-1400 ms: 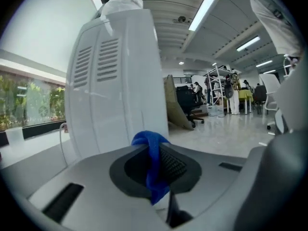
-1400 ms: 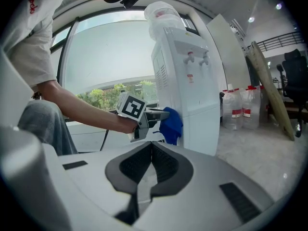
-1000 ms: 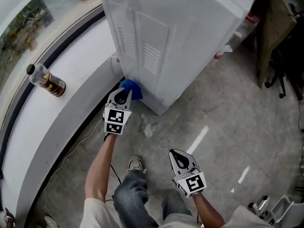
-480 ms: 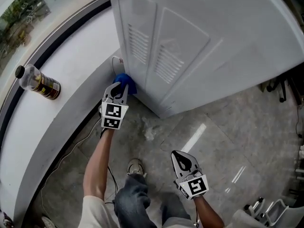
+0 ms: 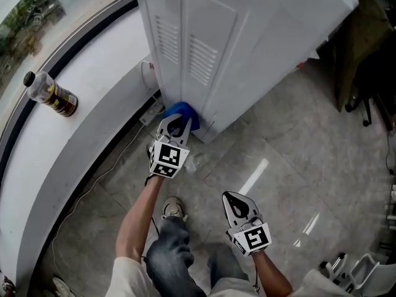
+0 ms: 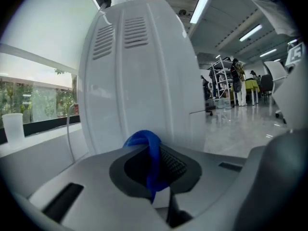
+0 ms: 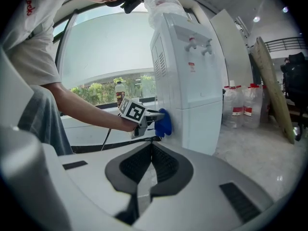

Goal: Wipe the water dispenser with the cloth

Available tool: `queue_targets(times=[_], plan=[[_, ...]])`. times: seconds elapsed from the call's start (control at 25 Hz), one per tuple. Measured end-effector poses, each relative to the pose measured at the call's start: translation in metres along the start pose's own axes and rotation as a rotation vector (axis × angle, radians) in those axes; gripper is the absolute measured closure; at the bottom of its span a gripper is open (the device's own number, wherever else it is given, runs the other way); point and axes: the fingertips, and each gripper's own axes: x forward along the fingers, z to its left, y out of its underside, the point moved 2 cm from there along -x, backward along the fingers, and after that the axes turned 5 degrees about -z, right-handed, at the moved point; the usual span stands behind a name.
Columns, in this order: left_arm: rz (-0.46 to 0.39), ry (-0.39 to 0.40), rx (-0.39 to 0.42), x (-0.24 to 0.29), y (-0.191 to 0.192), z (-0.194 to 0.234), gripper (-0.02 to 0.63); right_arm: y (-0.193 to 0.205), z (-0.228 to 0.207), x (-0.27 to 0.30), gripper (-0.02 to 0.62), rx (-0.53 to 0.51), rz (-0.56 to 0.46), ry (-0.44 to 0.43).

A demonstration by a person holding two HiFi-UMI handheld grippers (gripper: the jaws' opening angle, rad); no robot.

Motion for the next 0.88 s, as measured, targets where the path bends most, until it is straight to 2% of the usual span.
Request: queue_targets(times=[0.24,0.44,0.68,0.88], plan=[[-0.023,0.142,0.064,-0.004,-0.021,-0.085,0.569,0.008,0.008,-0.034,0.58,-0.001,-0.004,0.012],[-0.027,0.176,0.067,-0.008,-0.025,-0.111,0.569,0.008,0.012,-0.046,0.58,-0.005,-0.016,0.015],[-0.015,0.121,0.038,-0.02,-0.02,-0.089,0.569,0.012,0.02,-0.045,0.58,0.006,-0.018,-0.005],[0.017,0.015,-0.019,-0.029,0.001,-0.032,0.569,0.009,0.026,-0.029,0.58,-0.001,-0.006,-0.038]])
